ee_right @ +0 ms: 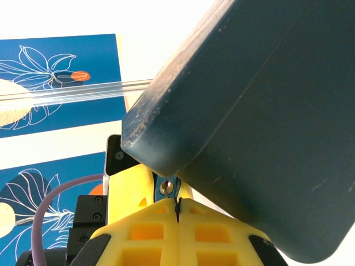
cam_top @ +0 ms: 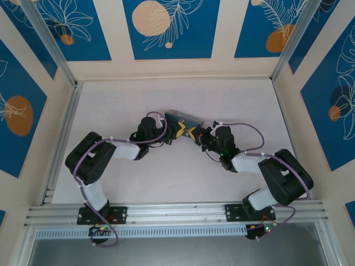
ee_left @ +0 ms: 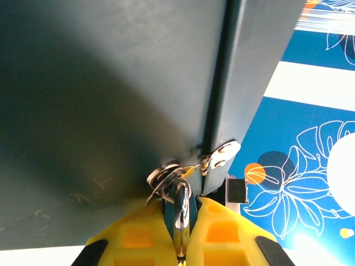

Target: Unlock the padlock with the key

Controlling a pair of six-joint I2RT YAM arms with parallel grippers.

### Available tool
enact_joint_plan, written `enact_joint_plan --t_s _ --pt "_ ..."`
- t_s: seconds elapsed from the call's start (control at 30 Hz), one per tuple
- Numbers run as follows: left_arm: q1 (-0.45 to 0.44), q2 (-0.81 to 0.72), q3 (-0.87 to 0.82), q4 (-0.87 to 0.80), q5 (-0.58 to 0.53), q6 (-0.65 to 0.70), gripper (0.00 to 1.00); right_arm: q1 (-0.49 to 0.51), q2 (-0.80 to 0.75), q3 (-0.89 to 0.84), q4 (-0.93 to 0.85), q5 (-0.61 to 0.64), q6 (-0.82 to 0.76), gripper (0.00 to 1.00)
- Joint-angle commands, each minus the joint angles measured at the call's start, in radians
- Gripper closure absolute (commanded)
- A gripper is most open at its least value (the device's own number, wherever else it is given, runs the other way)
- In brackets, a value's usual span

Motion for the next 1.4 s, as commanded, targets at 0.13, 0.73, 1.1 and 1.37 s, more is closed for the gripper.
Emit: enact_joint_plan --t_s 0.13,0.73,1.1,1.37 --pt "-0.015 -0.017 0.003 0.053 0.018 -0.009 1.0 0.012 0.032 0.025 0.04 0.017 0.01 1.0" --pt "-0.042 0.0 0.026 0.043 0.03 -0.004 1.0 0.043 0.052 0.161 -0.145 0.003 -0.179 1.0" --pt "-0.049 0.002 0.025 0.049 0.027 -0.006 1.0 0.011 0.217 0.133 0.154 -0.044 -0.007 1.0" --pt "-0.05 -0.002 0.022 0.049 0.03 -0.005 1.0 0.003 0.168 0.227 -0.067 -0.08 -0.212 1.0"
